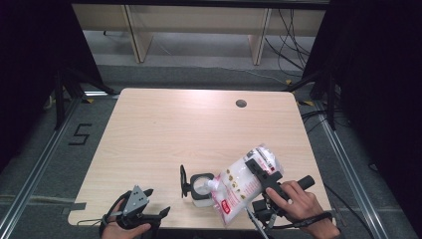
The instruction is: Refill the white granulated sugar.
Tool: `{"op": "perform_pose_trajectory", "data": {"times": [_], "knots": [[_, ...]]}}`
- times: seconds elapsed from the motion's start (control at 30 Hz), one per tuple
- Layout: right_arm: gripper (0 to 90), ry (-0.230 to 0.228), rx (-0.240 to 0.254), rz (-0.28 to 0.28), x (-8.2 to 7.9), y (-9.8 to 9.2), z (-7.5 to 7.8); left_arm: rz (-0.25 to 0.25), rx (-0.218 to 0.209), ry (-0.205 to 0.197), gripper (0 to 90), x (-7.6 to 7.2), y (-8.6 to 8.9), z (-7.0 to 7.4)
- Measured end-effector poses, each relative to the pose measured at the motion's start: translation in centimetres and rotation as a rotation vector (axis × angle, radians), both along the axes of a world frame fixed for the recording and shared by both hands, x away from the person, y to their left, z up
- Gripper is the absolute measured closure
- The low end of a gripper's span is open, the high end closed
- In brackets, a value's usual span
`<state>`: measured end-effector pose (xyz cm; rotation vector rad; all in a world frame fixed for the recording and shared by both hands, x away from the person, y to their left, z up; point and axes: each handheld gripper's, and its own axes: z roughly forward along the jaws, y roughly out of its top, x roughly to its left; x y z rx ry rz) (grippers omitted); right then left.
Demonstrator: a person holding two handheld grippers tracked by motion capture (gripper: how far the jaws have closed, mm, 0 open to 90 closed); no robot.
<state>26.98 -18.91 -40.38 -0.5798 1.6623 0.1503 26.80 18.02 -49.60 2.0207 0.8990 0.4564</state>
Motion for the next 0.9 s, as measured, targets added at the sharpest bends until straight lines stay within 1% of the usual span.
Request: {"op": "perform_pose_trajectory", "data": {"times": [0.03, 0.07, 0.1, 0.13, 0.17, 0.23, 0.27, 0.3, 0.33, 0.37, 0.4, 0.43, 0.47, 0.5, 0.53, 0.6, 0.63, 0.67, 0.7, 0.73, 0.77, 0.8, 0.83, 0.87, 0.9], "knots": [[46.0, 0.000, 0.000, -0.001, 0.00, 0.00, 0.00, -0.004, 0.017, 0.008, 18.4, -0.12, 0.10, 0.02], [46.0, -0.003, -0.004, -0.001, 0.00, -0.01, 0.02, 0.004, 0.004, 0.011, 18.4, -0.14, 0.01, -0.08], [46.1, -0.007, -0.006, -0.003, -0.03, -0.01, 0.03, -0.014, 0.029, 0.002, 18.4, -0.02, 0.19, 0.05], [46.2, -0.007, -0.006, -0.004, -0.04, -0.02, 0.05, 0.001, 0.003, 0.003, 18.4, -0.01, 0.02, -0.01], [46.2, -0.003, -0.005, -0.002, -0.02, -0.04, 0.05, 0.001, 0.001, 0.000, 18.4, 0.00, -0.01, -0.01], [46.3, -0.002, -0.006, -0.001, -0.02, -0.02, 0.06, 0.009, -0.012, 0.013, 18.4, -0.16, -0.12, -0.14], [46.3, -0.021, -0.044, 0.021, 0.11, 0.02, 0.29, 0.005, 0.000, 0.010, 18.4, -0.16, -0.06, -0.09], [46.4, -0.020, -0.043, 0.022, 0.11, 0.03, 0.28, 0.000, 0.013, 0.017, 18.4, -0.10, 0.06, -0.02], [46.5, -0.007, -0.038, -0.003, 0.02, -0.05, 0.21, -0.001, 0.004, 0.001, 18.4, -0.01, 0.01, 0.00], [46.5, -0.005, -0.036, -0.002, 0.03, -0.04, 0.19, 0.011, -0.007, 0.006, 18.4, -0.09, -0.08, -0.03], [46.5, -0.003, -0.036, 0.000, 0.03, -0.03, 0.19, -0.004, 0.020, 0.006, 18.4, -0.10, 0.11, 0.04], [46.5, -0.001, -0.035, 0.001, 0.03, -0.03, 0.20, -0.002, 0.011, 0.015, 18.4, -0.15, 0.08, -0.07], [46.6, 0.003, -0.029, 0.005, 0.05, -0.06, 0.20, -0.002, 0.019, 0.013, 18.4, -0.11, 0.12, -0.02], [46.6, -0.014, -0.041, 0.031, 0.13, 0.03, 0.34, -0.009, 0.026, 0.005, 18.4, 0.00, 0.18, 0.04], [46.7, -0.017, -0.039, 0.032, 0.13, 0.01, 0.33, 0.006, -0.008, 0.003, 18.4, -0.02, -0.06, -0.06], [46.8, -0.013, -0.038, 0.025, 0.14, -0.02, 0.36, -0.002, 0.019, 0.010, 18.4, -0.13, 0.08, -0.01], [46.9, 0.007, 0.000, 0.015, 0.19, -0.20, 0.04, 0.010, -0.002, 0.011, 18.4, -0.20, -0.08, -0.14], [47.0, 0.004, -0.013, 0.018, 0.22, -0.18, 0.22, -0.001, 0.022, 0.017, 18.4, -0.13, 0.11, -0.02], [47.1, 0.003, -0.006, 0.023, 0.28, -0.20, 0.22, -0.005, 0.023, 0.009, 18.4, -0.03, 0.14, 0.02], [47.2, -0.002, -0.008, 0.031, 0.34, -0.19, 0.25, 0.005, -0.005, 0.002, 18.4, -0.01, -0.04, -0.05], [47.2, 0.003, 0.001, 0.035, 0.43, -0.23, 0.17, -0.012, 0.026, 0.003, 18.4, -0.02, 0.19, 0.06], [47.3, 0.016, 0.011, 0.028, 0.49, -0.30, 0.04, -0.012, 0.027, 0.002, 18.4, -0.06, 0.20, 0.03], [47.4, 0.032, 0.027, 0.008, 0.45, -0.39, -0.15, -0.002, 0.009, 0.002, 18.4, -0.11, 0.08, -0.07], [47.5, 0.031, 0.025, 0.010, 0.47, -0.39, -0.21, 0.004, 0.001, 0.003, 18.4, -0.06, 0.03, -0.08], [47.5, 0.053, 0.056, 0.002, 0.49, -0.45, -0.53, -0.010, 0.031, 0.004, 18.4, 0.03, 0.25, 0.07]]}}
